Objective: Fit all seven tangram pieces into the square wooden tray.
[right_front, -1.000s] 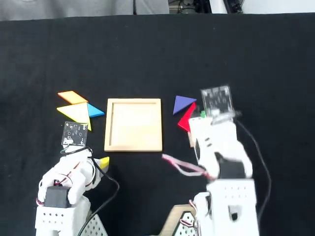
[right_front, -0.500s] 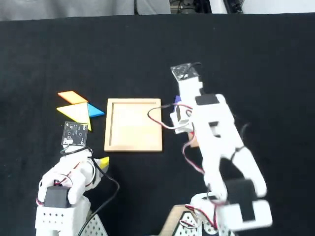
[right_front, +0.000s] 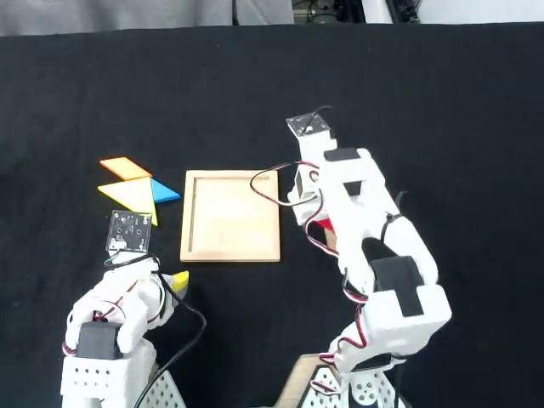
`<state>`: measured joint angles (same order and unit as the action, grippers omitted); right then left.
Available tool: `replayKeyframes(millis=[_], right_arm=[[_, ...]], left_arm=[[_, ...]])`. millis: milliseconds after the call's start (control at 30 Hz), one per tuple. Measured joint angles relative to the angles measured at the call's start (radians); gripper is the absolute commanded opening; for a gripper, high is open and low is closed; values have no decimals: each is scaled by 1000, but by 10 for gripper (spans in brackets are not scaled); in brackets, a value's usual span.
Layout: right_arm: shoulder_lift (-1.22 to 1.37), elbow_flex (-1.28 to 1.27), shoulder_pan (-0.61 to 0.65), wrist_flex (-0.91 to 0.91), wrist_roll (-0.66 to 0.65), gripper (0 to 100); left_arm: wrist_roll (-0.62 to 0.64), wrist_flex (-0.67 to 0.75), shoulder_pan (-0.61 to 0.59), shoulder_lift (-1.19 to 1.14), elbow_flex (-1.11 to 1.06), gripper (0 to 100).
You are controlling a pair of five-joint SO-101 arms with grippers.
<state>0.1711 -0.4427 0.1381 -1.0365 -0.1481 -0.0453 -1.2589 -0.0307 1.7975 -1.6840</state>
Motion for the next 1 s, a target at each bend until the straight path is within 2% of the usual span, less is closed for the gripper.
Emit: replayKeyframes(millis=[400, 767, 933, 1000], right_arm=[[40, 43, 60, 20, 35, 378], [66, 44, 61, 25, 37, 373], [66, 46, 58, 6, 37, 230], [66, 58, 54, 5, 37, 210]], left_arm=[[0, 0, 0, 0, 0, 264], [0, 0, 0, 0, 0, 264], [0, 0, 0, 0, 0, 264], [0, 0, 0, 0, 0, 264]])
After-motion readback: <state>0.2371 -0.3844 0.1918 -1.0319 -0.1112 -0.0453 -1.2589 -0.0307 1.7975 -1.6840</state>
